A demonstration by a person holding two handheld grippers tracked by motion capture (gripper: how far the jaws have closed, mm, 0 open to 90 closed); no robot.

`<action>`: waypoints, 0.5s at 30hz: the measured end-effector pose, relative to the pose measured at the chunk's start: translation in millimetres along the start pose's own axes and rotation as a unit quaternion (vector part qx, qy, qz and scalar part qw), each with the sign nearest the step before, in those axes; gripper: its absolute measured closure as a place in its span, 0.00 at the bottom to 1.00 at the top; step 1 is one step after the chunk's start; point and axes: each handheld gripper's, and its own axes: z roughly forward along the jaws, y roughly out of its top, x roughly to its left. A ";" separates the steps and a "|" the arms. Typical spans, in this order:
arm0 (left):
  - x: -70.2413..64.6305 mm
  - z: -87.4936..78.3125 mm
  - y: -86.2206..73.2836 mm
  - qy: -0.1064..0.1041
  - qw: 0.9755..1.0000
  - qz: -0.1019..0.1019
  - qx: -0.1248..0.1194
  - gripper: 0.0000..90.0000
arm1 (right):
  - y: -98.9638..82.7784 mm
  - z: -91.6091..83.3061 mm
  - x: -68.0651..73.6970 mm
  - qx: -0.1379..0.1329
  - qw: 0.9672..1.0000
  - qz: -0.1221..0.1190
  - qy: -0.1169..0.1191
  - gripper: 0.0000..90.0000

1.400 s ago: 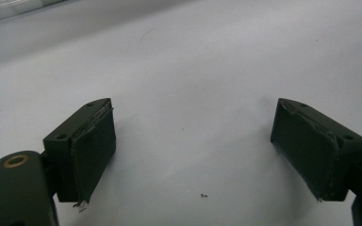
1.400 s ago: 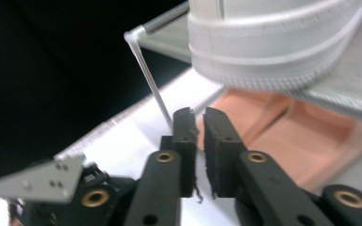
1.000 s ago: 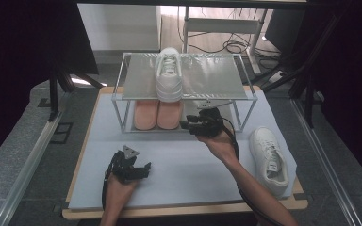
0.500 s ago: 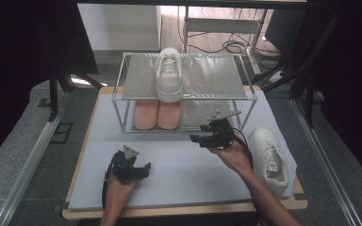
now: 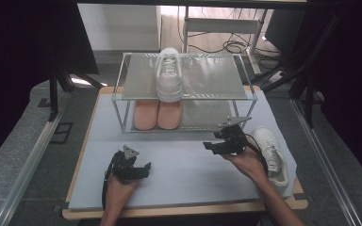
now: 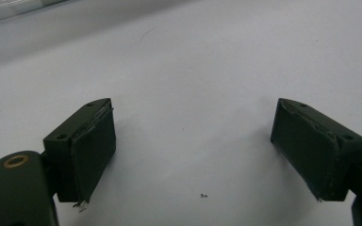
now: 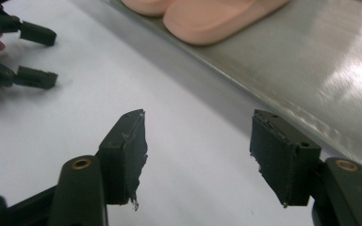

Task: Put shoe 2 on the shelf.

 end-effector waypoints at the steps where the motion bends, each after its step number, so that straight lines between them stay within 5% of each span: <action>1: -0.1 0.0 0.0 0.001 1.000 -0.001 0.000 0.17 | -1.7 -1.5 -2.0 0.001 1.000 0.003 0.001 0.39; 8: -0.2 0.0 0.0 0.000 1.000 -0.002 0.000 0.17 | -11.3 -16.5 -15.9 0.005 1.000 0.020 -0.019 0.39; 15: -0.2 0.1 -0.1 0.000 1.000 -0.002 0.000 0.17 | -21.4 -31.8 -30.8 0.015 0.999 0.031 -0.038 0.51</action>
